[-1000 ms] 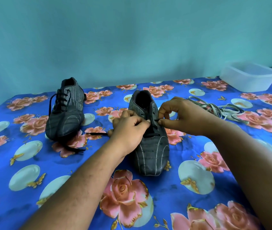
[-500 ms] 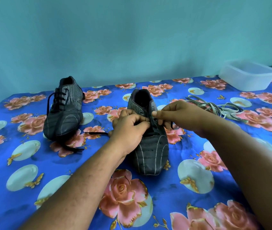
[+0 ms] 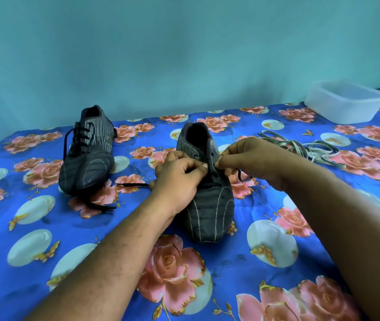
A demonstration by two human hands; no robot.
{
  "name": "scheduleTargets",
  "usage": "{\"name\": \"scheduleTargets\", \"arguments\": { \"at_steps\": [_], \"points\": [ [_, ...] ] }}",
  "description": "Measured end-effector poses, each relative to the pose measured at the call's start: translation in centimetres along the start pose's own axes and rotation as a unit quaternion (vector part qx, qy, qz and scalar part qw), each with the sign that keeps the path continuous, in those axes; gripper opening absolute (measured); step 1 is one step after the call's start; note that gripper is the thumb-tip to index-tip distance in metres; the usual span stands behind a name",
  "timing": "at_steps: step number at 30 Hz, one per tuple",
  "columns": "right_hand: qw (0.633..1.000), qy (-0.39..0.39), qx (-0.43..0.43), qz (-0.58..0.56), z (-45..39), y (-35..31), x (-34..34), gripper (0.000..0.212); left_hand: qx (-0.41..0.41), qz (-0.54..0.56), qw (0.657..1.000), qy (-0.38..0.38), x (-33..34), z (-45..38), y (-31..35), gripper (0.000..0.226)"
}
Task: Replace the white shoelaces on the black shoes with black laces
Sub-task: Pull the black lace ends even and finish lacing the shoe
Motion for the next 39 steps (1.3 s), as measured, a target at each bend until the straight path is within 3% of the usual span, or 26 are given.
{"name": "scheduleTargets", "arguments": {
  "at_steps": [5, 9, 11, 15, 18, 22, 25, 27, 31, 39],
  "points": [
    [0.996, 0.033, -0.065, 0.041, 0.4, -1.5, -0.8, 0.004, 0.010, 0.006, 1.000, 0.002, 0.0, 0.0, 0.0, 0.026],
    [0.995, 0.041, -0.089, 0.028, 0.3, -1.8, -1.3, 0.007, 0.041, -0.014, 0.999, -0.004, -0.5, 0.1, 0.5, 0.022],
    [0.996, 0.023, -0.082, 0.009, 0.1, -1.4, -0.9, 0.006, 0.076, 0.001, 0.997, -0.002, -1.4, 0.1, 0.7, 0.009],
    [0.996, 0.014, -0.081, -0.020, -0.1, -0.8, -1.2, 0.002, 0.082, 0.013, 0.996, 0.011, -3.9, -0.2, -0.2, 0.020],
    [0.996, 0.015, -0.079, -0.023, -0.4, -0.5, -1.7, 0.008, 0.035, 0.030, 0.998, -0.033, -4.2, -0.4, -1.7, 0.019],
    [0.995, 0.009, -0.092, -0.025, -0.3, -0.7, -1.4, 0.039, 0.017, 0.032, 0.998, -0.051, -4.2, -0.2, -2.4, 0.041],
    [0.995, 0.014, -0.099, -0.009, -0.2, -0.9, -1.7, 0.022, 0.020, 0.038, 0.998, -0.054, -4.2, -0.1, -2.1, 0.045],
    [0.995, 0.010, -0.101, 0.005, -0.3, -0.8, -1.7, 0.012, 0.038, 0.036, 0.997, -0.054, -4.3, 0.1, -1.5, 0.033],
    [0.994, 0.018, -0.105, 0.003, -0.5, -0.6, -1.6, 0.007, 0.053, 0.013, 0.998, -0.022, -5.2, -0.2, -1.4, 0.016],
    [0.996, 0.001, -0.091, -0.013, -1.0, 0.4, -1.5, 0.005, 0.014, 0.068, 0.998, -0.005, -5.4, -0.4, -2.2, 0.024]
  ]
}}
Point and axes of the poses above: each hand's wrist, its own z-axis away from the middle knuckle, its own x-axis out of the palm, y = z × x, the point moved 10 cm from there along -z, towards the middle knuckle, and after that the axes turned 1 degree about -z, right-handed, at the moved point
